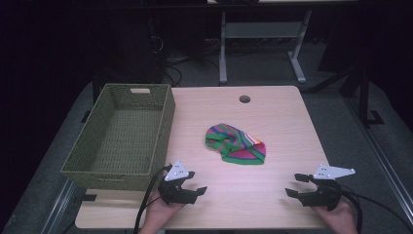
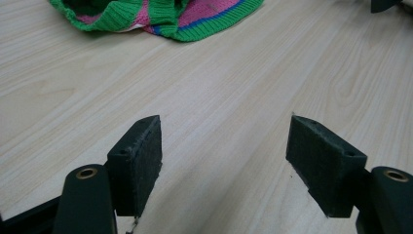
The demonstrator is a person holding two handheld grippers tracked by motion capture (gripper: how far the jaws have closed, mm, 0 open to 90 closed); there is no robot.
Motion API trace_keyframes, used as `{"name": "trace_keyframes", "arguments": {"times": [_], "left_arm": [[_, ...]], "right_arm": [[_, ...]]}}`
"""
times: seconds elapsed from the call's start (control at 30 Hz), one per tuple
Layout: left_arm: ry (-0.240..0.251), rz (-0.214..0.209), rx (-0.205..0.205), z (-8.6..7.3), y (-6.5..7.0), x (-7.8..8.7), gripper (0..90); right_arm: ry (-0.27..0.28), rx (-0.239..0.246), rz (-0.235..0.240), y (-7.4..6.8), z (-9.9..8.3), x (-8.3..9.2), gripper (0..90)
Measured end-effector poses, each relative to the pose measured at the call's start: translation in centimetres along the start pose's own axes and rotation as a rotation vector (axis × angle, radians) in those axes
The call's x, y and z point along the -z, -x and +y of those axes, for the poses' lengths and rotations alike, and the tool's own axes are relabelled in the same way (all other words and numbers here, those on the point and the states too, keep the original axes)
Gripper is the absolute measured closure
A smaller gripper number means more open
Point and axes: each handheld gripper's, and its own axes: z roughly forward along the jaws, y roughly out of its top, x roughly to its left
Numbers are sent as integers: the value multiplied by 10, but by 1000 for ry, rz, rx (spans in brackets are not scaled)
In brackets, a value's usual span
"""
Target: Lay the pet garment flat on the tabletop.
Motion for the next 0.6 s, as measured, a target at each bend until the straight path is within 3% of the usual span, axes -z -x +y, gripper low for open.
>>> {"name": "trace_keyframes", "arguments": {"times": [0.6], "left_arm": [[5,-2,-23,0,4,4,288]], "right_arm": [[-11,40,-3,-8,7,-3,266]]}}
